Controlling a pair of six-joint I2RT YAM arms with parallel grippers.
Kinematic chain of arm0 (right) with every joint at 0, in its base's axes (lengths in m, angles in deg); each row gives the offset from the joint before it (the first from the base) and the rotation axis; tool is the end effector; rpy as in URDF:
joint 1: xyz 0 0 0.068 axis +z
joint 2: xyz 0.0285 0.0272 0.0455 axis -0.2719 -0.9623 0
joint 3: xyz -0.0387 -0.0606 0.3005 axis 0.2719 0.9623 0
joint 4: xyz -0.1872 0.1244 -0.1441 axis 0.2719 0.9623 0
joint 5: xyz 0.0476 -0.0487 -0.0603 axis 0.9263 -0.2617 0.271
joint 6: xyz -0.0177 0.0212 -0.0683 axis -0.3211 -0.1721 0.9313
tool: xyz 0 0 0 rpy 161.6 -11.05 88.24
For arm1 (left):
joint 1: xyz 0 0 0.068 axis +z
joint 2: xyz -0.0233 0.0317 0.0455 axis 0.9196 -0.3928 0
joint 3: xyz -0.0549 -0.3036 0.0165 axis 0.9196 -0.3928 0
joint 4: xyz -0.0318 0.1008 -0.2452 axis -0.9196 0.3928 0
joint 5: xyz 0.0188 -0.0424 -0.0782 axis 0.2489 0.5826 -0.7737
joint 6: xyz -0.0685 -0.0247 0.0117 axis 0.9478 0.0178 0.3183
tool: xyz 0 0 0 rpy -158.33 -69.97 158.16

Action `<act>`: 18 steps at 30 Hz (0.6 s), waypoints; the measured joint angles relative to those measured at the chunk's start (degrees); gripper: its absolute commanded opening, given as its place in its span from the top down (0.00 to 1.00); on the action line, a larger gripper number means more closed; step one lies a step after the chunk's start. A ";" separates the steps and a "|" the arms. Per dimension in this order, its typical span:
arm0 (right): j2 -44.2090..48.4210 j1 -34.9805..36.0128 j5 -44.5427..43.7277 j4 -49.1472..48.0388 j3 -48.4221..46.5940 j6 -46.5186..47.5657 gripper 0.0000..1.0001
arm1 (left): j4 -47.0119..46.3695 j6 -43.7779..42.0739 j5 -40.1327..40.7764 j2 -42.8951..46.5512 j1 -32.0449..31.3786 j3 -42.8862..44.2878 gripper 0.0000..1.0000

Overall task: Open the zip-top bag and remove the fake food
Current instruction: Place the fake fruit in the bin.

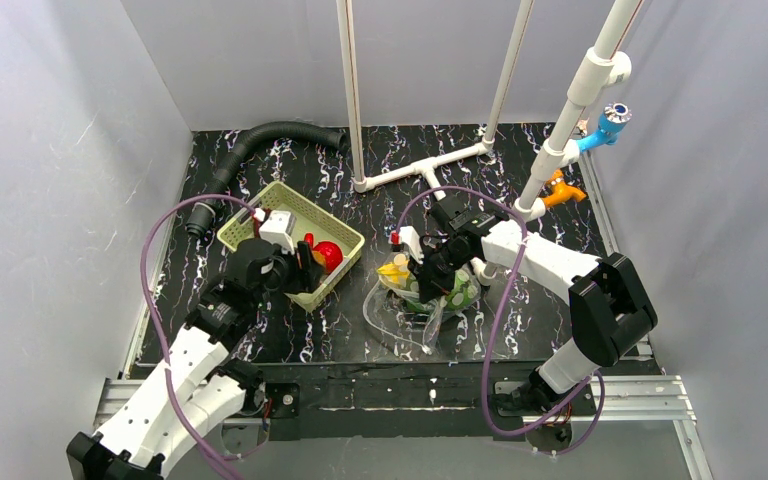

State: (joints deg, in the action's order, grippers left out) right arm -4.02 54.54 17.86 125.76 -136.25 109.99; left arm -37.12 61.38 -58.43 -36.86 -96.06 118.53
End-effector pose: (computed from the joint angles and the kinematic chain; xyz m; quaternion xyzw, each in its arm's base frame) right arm 0.2277 0.2252 0.2365 -0.5776 0.7462 0.2877 0.1637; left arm 0.1486 -0.0813 0.3004 0.0709 0.8254 -0.2167 0.5164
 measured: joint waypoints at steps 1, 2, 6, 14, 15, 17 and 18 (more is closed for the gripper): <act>0.00 0.00 0.09 0.00 0.00 0.02 0.99 | 0.00 -0.04 -0.55 -0.37 1.31 0.13 1.00; 0.00 0.00 0.20 0.00 0.00 0.02 0.99 | -0.07 -0.04 -1.05 -0.76 2.62 0.24 1.00; 0.00 0.00 0.35 0.00 0.00 0.02 0.99 | -0.31 0.09 -2.97 -2.82 7.32 0.31 1.00; 0.00 0.00 0.68 0.02 0.00 0.04 0.99 | -1.95 1.09 -5.09 -8.04 14.01 0.48 1.00; 0.00 0.00 0.68 0.02 0.00 0.04 0.99 | -2.12 1.11 -5.20 -8.94 14.53 0.61 1.00; 0.00 0.00 0.68 0.02 0.00 0.04 0.99 | -2.80 1.14 -5.38 -11.21 15.26 0.92 1.00; 0.00 0.00 0.70 0.02 0.00 0.04 0.99 | -3.13 1.14 -5.42 -12.24 15.43 1.07 0.97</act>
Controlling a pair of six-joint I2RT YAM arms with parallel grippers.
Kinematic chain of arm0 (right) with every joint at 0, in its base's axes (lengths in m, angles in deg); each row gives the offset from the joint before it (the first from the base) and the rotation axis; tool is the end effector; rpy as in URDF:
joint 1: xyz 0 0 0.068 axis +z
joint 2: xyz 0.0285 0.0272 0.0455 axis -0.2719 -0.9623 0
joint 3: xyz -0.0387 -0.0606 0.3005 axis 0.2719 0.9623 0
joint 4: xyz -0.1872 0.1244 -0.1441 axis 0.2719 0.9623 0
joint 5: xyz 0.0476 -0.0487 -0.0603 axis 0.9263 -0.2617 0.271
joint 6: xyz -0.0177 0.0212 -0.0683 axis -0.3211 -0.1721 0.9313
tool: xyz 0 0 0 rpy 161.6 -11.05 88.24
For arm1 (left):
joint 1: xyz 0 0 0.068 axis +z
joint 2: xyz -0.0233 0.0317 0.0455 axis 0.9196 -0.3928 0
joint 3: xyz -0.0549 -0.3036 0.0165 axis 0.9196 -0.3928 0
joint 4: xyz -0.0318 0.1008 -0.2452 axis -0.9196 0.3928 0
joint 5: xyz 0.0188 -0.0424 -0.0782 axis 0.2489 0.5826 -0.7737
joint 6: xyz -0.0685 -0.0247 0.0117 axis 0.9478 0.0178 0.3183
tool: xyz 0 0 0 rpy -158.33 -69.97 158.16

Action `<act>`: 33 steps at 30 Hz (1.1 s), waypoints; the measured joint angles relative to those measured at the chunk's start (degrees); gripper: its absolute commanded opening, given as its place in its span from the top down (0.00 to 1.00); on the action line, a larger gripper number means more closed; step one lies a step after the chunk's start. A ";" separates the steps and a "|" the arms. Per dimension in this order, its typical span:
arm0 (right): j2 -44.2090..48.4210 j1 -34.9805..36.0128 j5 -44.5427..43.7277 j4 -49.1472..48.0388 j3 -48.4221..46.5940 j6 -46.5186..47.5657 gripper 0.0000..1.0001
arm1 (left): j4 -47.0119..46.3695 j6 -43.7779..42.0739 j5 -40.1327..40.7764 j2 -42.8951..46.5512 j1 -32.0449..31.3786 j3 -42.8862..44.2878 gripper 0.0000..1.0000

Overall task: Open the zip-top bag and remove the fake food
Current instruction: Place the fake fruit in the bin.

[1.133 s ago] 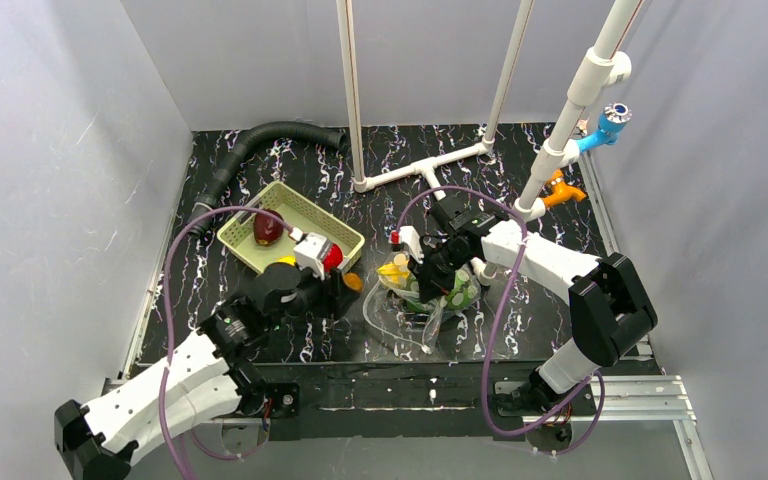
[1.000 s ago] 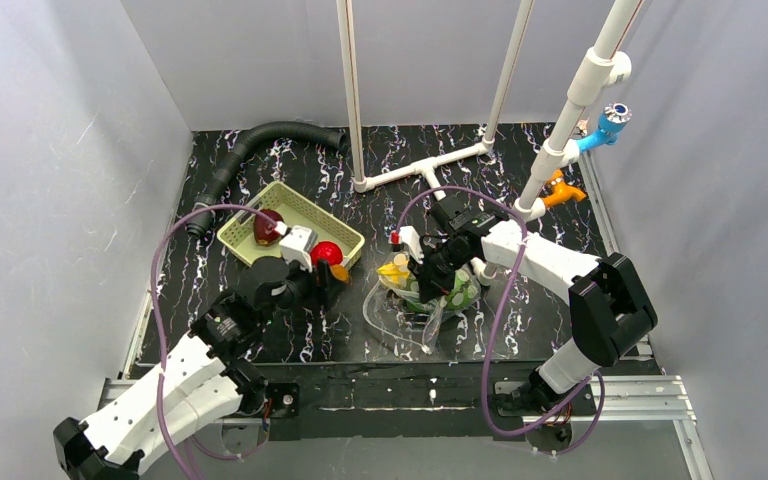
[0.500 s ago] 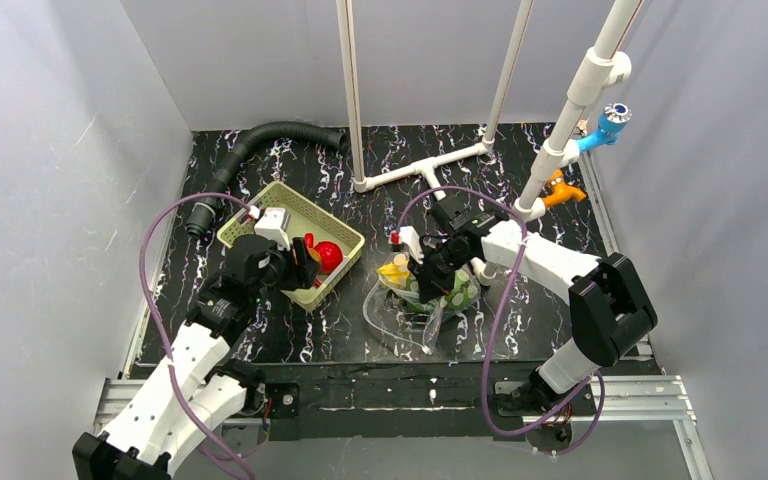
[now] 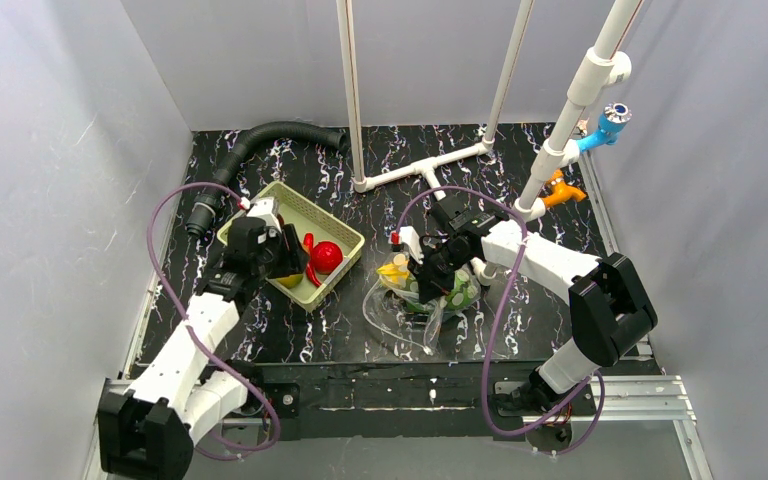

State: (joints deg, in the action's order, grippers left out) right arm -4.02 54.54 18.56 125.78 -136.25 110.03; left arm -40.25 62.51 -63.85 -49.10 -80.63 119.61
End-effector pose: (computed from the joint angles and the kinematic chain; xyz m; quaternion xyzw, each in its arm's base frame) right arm 0.2271 0.2256 0.2369 -0.5778 0.7440 0.2934 0.1629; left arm 0.2038 -0.0543 0.2778 -0.0262 0.8649 -0.1724 0.4706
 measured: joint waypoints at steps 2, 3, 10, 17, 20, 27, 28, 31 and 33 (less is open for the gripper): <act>0.00 0.00 0.00 0.00 0.00 0.00 0.99 | -0.92 0.00 -0.13 -2.71 0.24 0.28 0.86; 0.00 0.00 0.00 0.00 0.00 0.00 0.99 | -1.33 0.00 -0.13 -3.96 0.35 0.37 0.79; 0.00 0.00 0.00 0.00 0.00 0.02 0.99 | -3.15 -0.26 -0.04 -11.98 0.79 2.91 0.33; 0.00 0.00 0.02 0.02 0.00 0.02 0.99 | -4.39 -0.98 3.02 -18.21 1.53 6.71 0.02; 0.00 0.00 0.02 0.02 0.00 0.02 0.99 | -4.31 -0.94 4.11 -18.10 1.70 6.86 0.02; 0.00 0.00 0.13 0.07 0.00 0.09 0.99 | -3.30 -0.17 5.11 -13.09 1.95 6.86 0.02; 0.02 0.00 0.20 0.11 0.00 0.13 0.99 | -2.97 0.02 5.09 -11.96 1.99 6.86 0.02; 0.02 0.00 0.37 0.28 0.00 0.22 0.99 | -2.16 0.57 4.17 -8.61 2.03 6.86 0.02; 0.04 0.00 0.44 0.48 0.00 0.26 0.99 | -1.79 1.05 2.60 -6.27 2.03 6.82 0.02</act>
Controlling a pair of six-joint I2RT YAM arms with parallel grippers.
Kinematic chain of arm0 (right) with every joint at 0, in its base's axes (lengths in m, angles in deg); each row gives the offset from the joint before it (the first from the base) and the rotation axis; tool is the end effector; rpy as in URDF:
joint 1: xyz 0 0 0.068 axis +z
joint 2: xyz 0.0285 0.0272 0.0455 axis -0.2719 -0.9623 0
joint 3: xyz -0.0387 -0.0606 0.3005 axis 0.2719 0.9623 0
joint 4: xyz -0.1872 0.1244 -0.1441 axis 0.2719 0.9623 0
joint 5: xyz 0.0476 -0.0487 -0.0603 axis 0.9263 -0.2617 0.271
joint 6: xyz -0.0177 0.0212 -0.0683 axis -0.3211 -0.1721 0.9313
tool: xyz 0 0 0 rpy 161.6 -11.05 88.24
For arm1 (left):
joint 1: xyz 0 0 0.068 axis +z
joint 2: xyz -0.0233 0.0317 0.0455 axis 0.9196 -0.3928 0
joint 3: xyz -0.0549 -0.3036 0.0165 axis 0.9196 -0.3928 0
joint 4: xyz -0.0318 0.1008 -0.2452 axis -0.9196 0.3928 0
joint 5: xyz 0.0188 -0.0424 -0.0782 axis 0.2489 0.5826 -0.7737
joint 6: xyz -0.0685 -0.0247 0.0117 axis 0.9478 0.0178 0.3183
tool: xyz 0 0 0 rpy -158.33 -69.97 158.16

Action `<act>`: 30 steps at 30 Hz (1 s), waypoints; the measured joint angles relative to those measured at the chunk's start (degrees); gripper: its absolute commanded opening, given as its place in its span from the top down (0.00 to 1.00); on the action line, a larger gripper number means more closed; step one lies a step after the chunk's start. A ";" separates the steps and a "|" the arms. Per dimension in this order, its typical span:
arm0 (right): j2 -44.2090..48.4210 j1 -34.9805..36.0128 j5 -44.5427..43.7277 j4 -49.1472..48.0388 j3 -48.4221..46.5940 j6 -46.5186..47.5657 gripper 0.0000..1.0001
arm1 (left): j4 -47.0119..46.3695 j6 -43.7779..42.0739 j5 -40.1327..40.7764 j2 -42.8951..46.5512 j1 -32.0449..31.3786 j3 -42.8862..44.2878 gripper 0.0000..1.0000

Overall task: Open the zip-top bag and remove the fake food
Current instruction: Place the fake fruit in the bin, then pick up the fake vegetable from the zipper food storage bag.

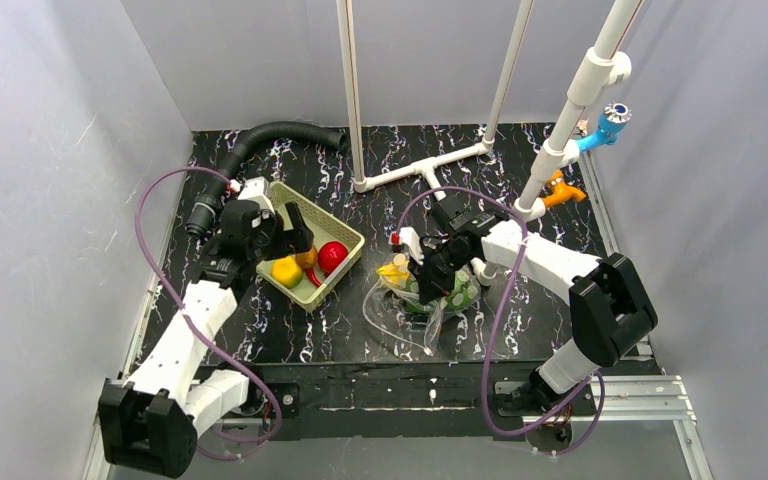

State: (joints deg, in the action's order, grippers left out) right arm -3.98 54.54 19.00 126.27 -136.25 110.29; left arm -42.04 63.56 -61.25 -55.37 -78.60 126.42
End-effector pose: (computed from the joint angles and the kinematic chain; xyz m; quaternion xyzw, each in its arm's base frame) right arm 0.2259 0.2252 0.2369 -0.5790 0.7426 0.2966 0.1594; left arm 0.2355 -0.0504 0.3037 -0.0597 0.8532 -0.1543 0.4946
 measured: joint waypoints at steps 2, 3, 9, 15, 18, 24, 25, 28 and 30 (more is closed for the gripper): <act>0.09 0.00 0.17 0.26 0.00 0.20 0.99 | -0.04 0.63 -1.77 2.12 0.00 -0.46 0.02; 0.13 0.00 0.24 0.42 0.00 0.24 0.99 | 0.02 1.14 -2.82 3.28 0.00 -0.87 0.02; 0.74 0.00 0.96 1.14 0.00 1.05 0.99 | 0.24 5.20 -8.98 7.82 0.00 -3.87 0.02; 1.75 0.00 1.31 1.53 0.00 1.53 0.99 | -0.17 9.55 -13.75 10.29 0.02 -6.40 0.02; 2.12 0.00 1.55 1.99 0.00 1.77 0.99 | -0.96 11.69 -15.91 11.82 0.02 -8.17 0.02; 2.54 0.00 2.16 2.49 0.00 2.54 0.99 | -1.77 15.28 -19.89 13.77 0.02 -9.94 0.02; 2.58 0.00 2.21 2.51 0.00 2.62 0.99 | -1.79 15.80 -20.63 14.01 0.02 -10.23 0.02; 2.71 0.00 2.54 2.51 0.00 2.80 0.99 | -2.34 17.16 -22.53 14.56 0.00 -11.32 0.02; 2.73 0.00 2.58 2.54 0.00 2.84 0.99 | -2.60 18.10 -23.80 14.93 0.00 -12.24 0.02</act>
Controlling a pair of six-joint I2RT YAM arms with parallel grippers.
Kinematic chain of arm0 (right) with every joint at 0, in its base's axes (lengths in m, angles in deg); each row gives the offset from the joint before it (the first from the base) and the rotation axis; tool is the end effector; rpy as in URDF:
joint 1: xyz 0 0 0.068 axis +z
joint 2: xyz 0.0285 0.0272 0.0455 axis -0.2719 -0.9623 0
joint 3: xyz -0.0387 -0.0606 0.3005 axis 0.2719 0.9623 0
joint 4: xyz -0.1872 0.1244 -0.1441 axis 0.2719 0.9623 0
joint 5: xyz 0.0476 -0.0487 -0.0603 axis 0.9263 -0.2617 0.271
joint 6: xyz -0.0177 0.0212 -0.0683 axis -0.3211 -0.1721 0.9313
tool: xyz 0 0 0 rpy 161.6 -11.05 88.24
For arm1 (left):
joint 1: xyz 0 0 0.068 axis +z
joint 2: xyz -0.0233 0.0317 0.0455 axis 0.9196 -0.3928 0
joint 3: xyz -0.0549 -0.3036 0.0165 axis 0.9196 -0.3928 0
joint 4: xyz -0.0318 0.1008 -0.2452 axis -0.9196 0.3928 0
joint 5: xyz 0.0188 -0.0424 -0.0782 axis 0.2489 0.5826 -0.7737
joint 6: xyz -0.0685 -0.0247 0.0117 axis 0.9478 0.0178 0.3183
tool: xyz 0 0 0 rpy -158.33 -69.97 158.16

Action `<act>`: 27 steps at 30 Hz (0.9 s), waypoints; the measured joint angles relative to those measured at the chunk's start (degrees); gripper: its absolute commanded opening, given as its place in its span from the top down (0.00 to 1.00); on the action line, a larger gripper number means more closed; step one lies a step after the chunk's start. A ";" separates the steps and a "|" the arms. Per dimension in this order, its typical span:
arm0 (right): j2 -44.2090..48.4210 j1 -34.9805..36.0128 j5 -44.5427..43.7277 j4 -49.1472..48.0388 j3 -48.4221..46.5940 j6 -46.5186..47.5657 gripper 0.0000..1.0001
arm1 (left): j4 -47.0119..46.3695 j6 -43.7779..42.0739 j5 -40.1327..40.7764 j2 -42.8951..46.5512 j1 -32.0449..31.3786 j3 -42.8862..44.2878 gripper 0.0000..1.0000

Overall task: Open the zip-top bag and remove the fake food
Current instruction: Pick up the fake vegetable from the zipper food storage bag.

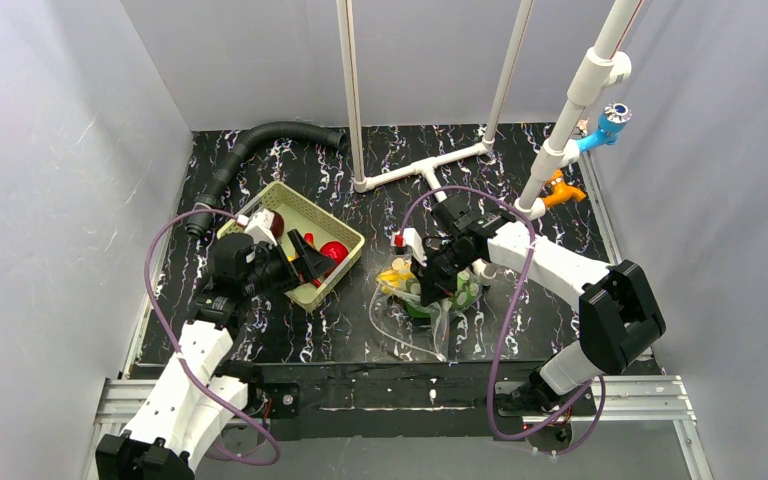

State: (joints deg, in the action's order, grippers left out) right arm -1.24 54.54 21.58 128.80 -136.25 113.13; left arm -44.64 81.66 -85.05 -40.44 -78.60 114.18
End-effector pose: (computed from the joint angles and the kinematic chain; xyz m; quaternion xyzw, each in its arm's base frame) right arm 0.2152 0.2195 0.2503 -0.5968 0.7197 0.3135 0.1661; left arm 0.1706 -0.0622 0.2802 -0.0708 0.8165 -0.3956 0.4146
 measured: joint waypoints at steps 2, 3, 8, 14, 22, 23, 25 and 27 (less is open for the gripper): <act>0.04 0.00 0.00 0.00 0.00 0.04 0.99 | 0.02 0.63 -0.96 0.39 0.00 -0.70 0.02; 0.09 0.00 0.00 0.02 0.00 0.09 0.99 | -0.02 1.03 -1.31 0.57 -0.07 -0.98 0.02; 0.26 0.00 0.04 0.13 0.00 0.20 0.99 | -0.76 2.73 -2.14 1.53 -1.86 -2.56 0.02; 0.26 0.00 0.20 0.22 0.00 0.44 0.99 | -1.18 3.76 -0.13 1.62 -9.38 -3.43 0.02; 0.68 -0.02 0.35 0.24 0.00 0.79 0.99 | -1.33 4.28 3.28 1.57 -16.33 -3.43 0.02; 0.74 -0.07 0.42 0.26 0.00 0.81 0.99 | -1.33 4.42 3.50 1.64 -16.74 -3.43 0.02; 0.85 -0.07 0.44 0.26 0.00 0.92 0.99 | -1.36 4.76 4.04 1.95 -17.70 -3.43 0.02; 1.01 -0.07 0.46 0.31 0.00 0.98 0.99 | -1.51 5.14 4.63 2.45 -18.69 -3.45 0.02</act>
State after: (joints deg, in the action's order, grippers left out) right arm -0.24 54.47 22.04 129.11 -136.25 114.12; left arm -46.15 86.80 -80.42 -37.99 -97.29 110.73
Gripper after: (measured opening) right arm 0.020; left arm 0.981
